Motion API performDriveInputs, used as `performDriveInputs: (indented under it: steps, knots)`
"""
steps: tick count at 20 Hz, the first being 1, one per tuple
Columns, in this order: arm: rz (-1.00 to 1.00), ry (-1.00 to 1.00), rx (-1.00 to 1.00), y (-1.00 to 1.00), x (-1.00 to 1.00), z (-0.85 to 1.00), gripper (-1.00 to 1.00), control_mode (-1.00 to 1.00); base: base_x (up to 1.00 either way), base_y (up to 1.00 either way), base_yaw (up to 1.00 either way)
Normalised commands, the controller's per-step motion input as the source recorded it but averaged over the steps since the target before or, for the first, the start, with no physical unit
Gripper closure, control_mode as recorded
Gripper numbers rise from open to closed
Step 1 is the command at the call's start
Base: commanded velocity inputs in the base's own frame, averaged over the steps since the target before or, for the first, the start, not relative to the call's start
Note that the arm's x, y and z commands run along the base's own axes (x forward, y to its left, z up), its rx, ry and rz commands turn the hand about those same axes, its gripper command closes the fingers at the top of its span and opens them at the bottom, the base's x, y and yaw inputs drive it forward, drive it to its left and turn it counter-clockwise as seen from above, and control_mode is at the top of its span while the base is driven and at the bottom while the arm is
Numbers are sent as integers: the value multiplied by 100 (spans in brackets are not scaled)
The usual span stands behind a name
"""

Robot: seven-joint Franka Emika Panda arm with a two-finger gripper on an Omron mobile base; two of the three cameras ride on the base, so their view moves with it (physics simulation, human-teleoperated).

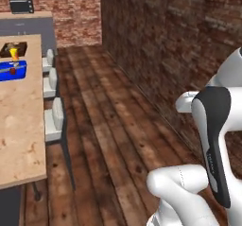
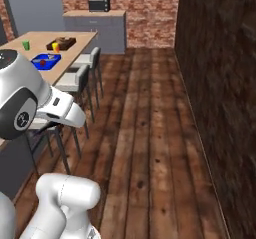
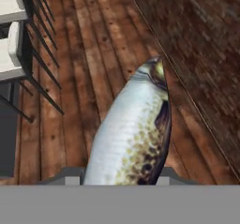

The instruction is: Gather the tomato and garlic from the fridge and place them on a tray on the dining counter. Then gather the fish and chicken drumstick from the fridge and place them on the other tray.

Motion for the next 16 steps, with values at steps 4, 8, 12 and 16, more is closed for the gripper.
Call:
performDriveInputs:
  steps: [4,8,12,16]
  knots:
    - [0,0,0,0,0,0,100,100,100,-36,19]
    - [0,0,0,0,0,0,100,100,100,-33,0]
    - [0,0,0,0,0,0,100,100,100,-36,0]
    - [0,0,0,0,0,0,100,100,100,-32,0]
